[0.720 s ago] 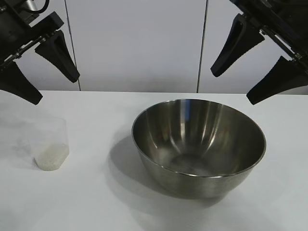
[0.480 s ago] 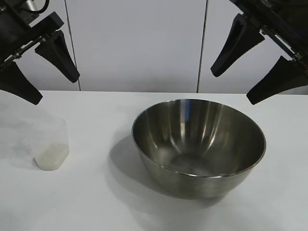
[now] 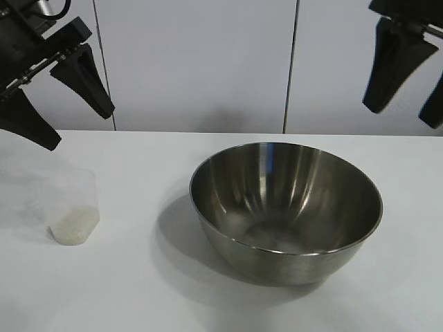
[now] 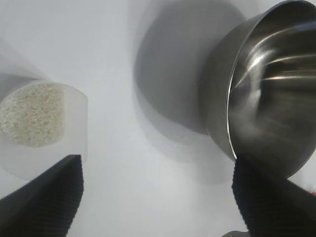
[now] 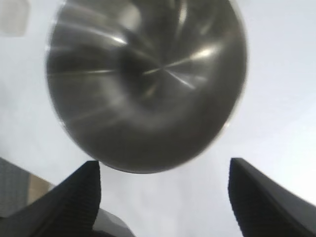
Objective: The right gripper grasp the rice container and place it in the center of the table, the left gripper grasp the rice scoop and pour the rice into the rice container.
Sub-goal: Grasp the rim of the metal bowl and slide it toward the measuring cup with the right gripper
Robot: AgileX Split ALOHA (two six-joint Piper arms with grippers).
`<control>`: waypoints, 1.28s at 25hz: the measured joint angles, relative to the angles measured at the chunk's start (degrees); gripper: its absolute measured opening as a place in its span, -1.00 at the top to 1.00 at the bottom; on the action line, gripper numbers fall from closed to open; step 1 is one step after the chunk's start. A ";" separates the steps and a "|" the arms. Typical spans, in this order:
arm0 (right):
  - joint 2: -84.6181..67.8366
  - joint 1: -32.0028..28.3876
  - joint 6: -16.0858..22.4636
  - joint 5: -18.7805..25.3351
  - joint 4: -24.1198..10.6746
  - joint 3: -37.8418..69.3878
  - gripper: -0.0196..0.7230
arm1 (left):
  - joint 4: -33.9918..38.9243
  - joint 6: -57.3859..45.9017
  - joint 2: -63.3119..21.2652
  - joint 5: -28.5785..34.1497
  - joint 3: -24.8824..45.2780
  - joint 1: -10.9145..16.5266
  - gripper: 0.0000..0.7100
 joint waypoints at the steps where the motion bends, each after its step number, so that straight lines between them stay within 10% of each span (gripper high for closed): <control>1: 1.06 -0.49 0.24 -0.54 -0.31 0.51 -0.39 | 0.00 0.00 0.00 0.00 0.00 0.00 -0.68; 10: 14.58 -1.03 -0.39 -12.61 4.34 1.11 -0.36 | 0.00 0.00 0.00 -0.39 0.00 0.00 -0.68; 18: 22.32 -1.03 -6.43 -15.28 12.26 1.11 0.70 | -0.05 0.00 0.00 -0.39 0.00 0.00 -0.68; 25: 20.64 -2.56 -13.25 -11.29 19.98 -0.02 0.89 | -0.05 0.00 0.00 -0.54 0.00 0.00 -0.68; 32: 17.66 -0.48 -1.00 -10.53 12.90 -4.67 0.90 | -0.05 0.00 0.00 -0.78 0.00 0.00 -0.68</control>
